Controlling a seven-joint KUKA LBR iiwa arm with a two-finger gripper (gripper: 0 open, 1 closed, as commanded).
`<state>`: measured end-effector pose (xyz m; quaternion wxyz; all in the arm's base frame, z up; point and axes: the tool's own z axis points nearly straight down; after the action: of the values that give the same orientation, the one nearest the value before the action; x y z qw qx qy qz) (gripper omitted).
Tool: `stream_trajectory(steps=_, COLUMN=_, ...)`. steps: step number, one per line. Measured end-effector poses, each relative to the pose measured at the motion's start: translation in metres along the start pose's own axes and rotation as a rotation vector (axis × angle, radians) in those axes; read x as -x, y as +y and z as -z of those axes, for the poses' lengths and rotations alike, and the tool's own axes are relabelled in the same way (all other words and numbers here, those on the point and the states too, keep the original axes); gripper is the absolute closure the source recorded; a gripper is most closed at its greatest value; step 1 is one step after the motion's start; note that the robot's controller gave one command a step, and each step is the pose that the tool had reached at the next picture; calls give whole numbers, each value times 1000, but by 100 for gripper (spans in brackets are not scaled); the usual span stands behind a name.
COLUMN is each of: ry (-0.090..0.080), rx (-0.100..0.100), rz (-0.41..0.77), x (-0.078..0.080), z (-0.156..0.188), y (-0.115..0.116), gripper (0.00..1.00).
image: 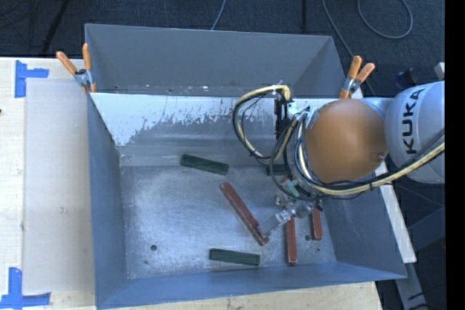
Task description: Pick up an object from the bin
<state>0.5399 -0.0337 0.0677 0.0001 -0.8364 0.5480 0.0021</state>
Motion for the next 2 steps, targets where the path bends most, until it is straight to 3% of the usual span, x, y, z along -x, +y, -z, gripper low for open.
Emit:
stream_trajectory(steps=1, ry=-7, rx=-22, rz=308, x=-67, z=6, y=49, gripper=0)
stream_trajectory(steps=2, ry=-5, rx=-21, rz=297, x=-70, z=8, y=50, gripper=100)
